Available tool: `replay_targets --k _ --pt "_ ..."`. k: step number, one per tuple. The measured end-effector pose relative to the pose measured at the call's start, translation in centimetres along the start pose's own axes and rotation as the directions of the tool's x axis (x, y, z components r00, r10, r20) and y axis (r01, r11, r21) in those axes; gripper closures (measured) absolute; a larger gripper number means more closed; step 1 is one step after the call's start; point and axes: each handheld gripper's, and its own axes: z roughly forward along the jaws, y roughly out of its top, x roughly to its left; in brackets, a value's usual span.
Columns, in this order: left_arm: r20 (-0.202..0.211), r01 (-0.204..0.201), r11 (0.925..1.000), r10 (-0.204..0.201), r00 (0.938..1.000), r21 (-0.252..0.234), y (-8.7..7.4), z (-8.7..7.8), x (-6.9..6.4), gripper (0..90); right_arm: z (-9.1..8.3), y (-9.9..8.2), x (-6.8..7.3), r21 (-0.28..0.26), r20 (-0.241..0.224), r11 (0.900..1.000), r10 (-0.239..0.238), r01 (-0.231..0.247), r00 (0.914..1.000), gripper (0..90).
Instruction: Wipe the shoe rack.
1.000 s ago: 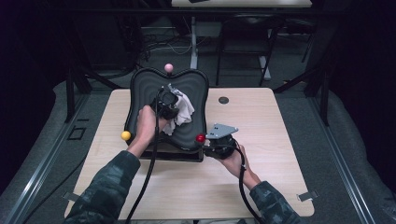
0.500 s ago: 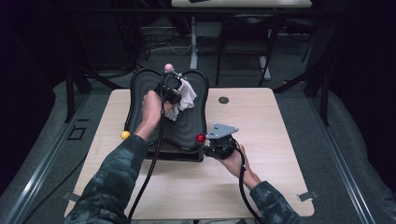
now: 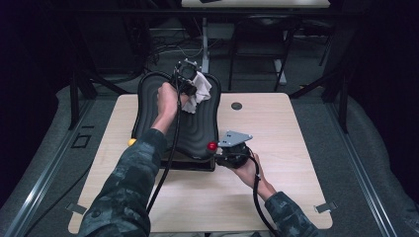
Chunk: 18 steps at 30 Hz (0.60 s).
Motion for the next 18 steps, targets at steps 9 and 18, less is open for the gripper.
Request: replay_targets --k 9,18 --pt "0.026 -0.006 1.0 0.006 0.9996 0.006 -0.4 0.0 -0.2 81.8 0.0 0.0 0.0 -0.001 0.0 1.0 0.002 -0.002 1.0 60.1" --pt "0.032 -0.047 0.9989 0.047 0.9984 0.004 -2.7 -0.7 -1.0 82.0 0.1 0.0 0.0 -0.011 -0.002 0.9999 0.004 -0.004 1.0 60.0"
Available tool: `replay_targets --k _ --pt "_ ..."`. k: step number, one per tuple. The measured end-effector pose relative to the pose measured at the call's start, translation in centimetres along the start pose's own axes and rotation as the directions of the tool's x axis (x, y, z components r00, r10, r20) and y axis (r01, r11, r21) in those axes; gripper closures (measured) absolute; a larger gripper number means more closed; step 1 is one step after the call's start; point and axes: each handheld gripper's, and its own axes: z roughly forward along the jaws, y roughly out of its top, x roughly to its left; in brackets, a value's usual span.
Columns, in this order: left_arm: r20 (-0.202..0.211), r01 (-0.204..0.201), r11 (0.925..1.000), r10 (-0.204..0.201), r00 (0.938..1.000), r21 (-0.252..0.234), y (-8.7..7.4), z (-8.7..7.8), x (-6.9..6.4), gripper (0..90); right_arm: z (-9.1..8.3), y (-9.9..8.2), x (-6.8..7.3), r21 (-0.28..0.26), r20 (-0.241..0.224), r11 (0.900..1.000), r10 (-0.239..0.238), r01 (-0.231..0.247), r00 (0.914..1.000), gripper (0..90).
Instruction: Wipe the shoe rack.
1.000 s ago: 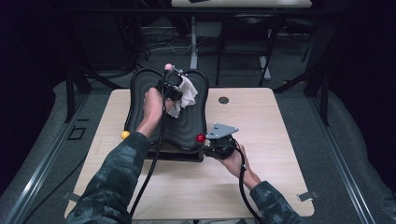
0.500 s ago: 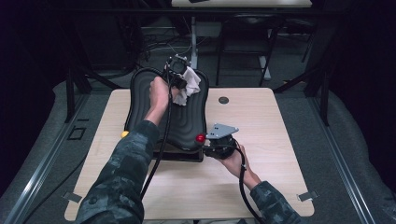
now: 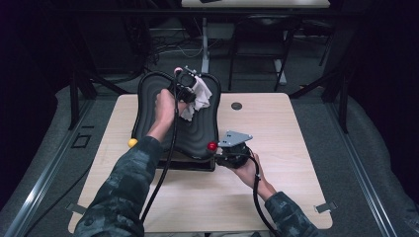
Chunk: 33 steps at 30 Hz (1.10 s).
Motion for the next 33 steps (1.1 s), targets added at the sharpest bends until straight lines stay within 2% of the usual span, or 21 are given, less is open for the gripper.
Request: replay_targets --k 14,17,22,30,33 --pt "0.045 -0.041 0.9991 0.041 0.9981 -0.007 -3.3 -0.8 -2.2 81.9 0.0 0.0 0.0 0.0 0.001 1.0 -0.001 0.001 1.0 60.0" --pt "0.068 -0.056 0.9984 0.056 0.9962 -0.004 -4.1 -1.0 -2.9 82.0 0.0 0.0 0.0 0.0 0.002 1.0 0.0 0.0 1.0 60.0" --pt "0.08 -0.085 0.9964 0.085 0.9932 -0.002 -5.4 -1.4 -4.1 81.9 0.0 0.0 0.0 0.0 0.003 1.0 -0.002 0.002 1.0 60.1" --pt "0.097 -0.104 0.9946 0.104 0.9898 -0.009 -7.6 -2.0 -5.2 81.9 0.0 0.0 0.1 -0.001 0.003 1.0 0.001 -0.001 1.0 60.1" --pt "0.119 -0.11 0.9939 0.109 0.9868 -0.001 -8.3 -2.2 -5.7 82.0 0.0 0.0 0.1 -0.001 0.004 1.0 0.002 -0.002 1.0 60.1"
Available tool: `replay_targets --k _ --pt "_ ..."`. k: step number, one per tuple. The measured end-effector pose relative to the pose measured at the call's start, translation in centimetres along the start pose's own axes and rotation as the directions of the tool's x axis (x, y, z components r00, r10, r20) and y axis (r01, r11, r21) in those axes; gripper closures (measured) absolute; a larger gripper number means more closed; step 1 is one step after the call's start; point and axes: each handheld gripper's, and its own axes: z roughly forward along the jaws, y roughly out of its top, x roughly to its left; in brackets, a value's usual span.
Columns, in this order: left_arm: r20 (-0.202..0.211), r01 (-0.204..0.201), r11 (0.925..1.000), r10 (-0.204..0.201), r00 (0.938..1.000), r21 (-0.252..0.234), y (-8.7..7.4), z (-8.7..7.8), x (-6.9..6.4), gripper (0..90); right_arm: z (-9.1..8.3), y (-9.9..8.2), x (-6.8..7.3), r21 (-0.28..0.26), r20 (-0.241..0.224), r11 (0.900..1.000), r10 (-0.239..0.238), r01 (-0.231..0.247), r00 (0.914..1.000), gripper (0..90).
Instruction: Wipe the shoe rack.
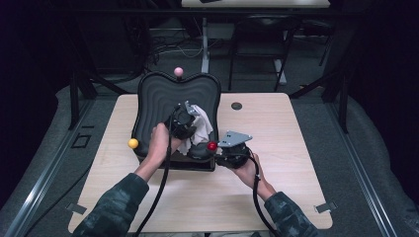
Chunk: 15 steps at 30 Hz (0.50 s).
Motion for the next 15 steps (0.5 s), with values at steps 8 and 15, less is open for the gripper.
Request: replay_targets --k 8,15 --pt "0.031 -0.022 0.9998 0.022 0.9993 -0.001 -1.3 -0.2 -1.5 82.0 0.0 0.0 0.0 -0.001 0.002 1.0 -0.001 0.001 1.0 60.0" --pt "0.044 -0.035 0.9994 0.035 0.9984 0.007 -2.1 -0.4 -2.2 82.0 0.0 0.0 0.0 0.0 0.004 1.0 -0.003 0.003 1.0 60.1"
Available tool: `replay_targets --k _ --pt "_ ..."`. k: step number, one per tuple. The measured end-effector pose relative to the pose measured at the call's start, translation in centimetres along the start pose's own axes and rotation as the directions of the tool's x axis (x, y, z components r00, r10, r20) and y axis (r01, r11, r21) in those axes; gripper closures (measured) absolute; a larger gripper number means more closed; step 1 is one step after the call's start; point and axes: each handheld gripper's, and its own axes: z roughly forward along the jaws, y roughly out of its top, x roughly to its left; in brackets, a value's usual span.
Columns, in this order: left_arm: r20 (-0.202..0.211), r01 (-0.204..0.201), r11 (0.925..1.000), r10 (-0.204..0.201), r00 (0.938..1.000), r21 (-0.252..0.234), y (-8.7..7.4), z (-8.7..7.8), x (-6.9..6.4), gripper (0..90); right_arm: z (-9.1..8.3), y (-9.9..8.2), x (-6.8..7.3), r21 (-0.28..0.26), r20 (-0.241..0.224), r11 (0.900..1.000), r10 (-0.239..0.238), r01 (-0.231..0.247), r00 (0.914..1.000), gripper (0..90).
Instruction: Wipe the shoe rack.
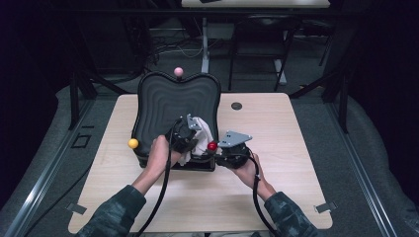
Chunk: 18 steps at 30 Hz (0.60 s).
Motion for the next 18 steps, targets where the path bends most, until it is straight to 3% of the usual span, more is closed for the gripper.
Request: replay_targets --k 5,9,18 --pt "0.014 -0.018 0.9996 0.018 0.9997 0.022 -0.5 0.0 -0.6 82.0 0.0 0.0 0.0 -0.001 -0.001 1.0 -0.001 0.001 1.0 60.0" --pt "0.009 -0.014 0.9998 0.014 0.9999 0.011 -0.5 0.0 -0.6 82.1 0.0 0.0 0.0 0.0 0.002 1.0 0.001 -0.001 1.0 60.1" --pt "-0.028 -0.014 0.9999 0.014 0.9995 0.004 1.6 0.3 0.9 81.9 0.0 0.0 0.0 -0.002 -0.003 1.0 -0.001 0.001 1.0 60.1"
